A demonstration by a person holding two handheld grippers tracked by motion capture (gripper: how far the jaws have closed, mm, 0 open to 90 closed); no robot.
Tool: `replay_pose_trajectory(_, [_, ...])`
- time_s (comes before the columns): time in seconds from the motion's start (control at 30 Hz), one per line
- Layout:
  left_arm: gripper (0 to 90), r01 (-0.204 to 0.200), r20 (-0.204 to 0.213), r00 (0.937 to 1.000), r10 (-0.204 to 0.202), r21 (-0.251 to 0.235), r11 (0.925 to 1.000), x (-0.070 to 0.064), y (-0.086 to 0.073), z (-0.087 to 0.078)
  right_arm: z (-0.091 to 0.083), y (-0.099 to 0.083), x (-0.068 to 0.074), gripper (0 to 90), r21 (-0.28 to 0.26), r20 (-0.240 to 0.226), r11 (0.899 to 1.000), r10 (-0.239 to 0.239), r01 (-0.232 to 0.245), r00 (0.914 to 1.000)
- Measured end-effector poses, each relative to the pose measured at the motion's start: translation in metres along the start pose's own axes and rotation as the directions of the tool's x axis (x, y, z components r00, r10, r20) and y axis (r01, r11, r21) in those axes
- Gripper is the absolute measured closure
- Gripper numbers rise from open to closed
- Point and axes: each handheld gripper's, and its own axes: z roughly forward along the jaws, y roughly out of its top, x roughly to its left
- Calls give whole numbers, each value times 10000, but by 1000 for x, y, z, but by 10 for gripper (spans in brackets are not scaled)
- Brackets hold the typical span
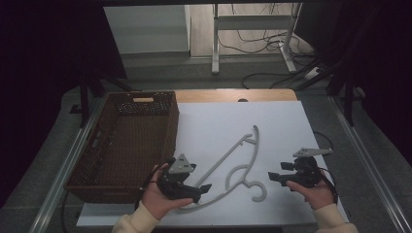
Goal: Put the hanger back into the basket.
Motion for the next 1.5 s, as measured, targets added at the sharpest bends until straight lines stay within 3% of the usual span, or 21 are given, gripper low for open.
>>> replay_pose_trajectory(0.2, [215,-136,532,9985,105,592,9982,-10,3,33,1,0,-1,272,61,86,10000,12,-13,10000])
replay_pose_trajectory(0.43, [239,-25,947,9955,-94,1249,9922,-7,5,53,0,-1,-2,271,55,163,10000,75,-75,9998])
replay_pose_trajectory(0.57, [240,-214,1620,9868,-47,1587,9871,-3,4,62,1,-1,-3,271,113,262,9999,113,-116,9996])
replay_pose_trajectory(0.67, [250,-306,1791,9838,-29,1844,9824,-3,4,68,1,-1,-3,272,146,331,9998,89,-94,9994])
replay_pose_trajectory(0.77, [267,-309,1773,9841,-73,2116,9769,-4,4,74,2,-1,-3,272,183,340,9998,64,-70,9994])
replay_pose_trajectory(0.87, [293,-377,1736,9848,-82,2590,9651,-3,3,84,2,-2,-3,272,208,369,9998,53,-61,9993])
replay_pose_trajectory(0.97, [327,-344,1760,9843,-142,2697,9623,-3,3,89,2,-2,-3,272,222,372,9997,63,-71,9993])
replay_pose_trajectory(1.0, [335,-368,1801,9835,-159,2855,9577,-2,3,94,2,-2,-3,272,221,378,9997,77,-85,9993])
replay_pose_trajectory(1.43, [402,-432,1798,9836,-170,3256,9445,-7,2,107,1,-1,-3,271,201,421,9997,93,-102,9991])
replay_pose_trajectory(1.5, [415,-473,1800,9835,-156,3399,9393,-9,1,110,1,-1,-3,272,199,428,9997,94,-102,9990])
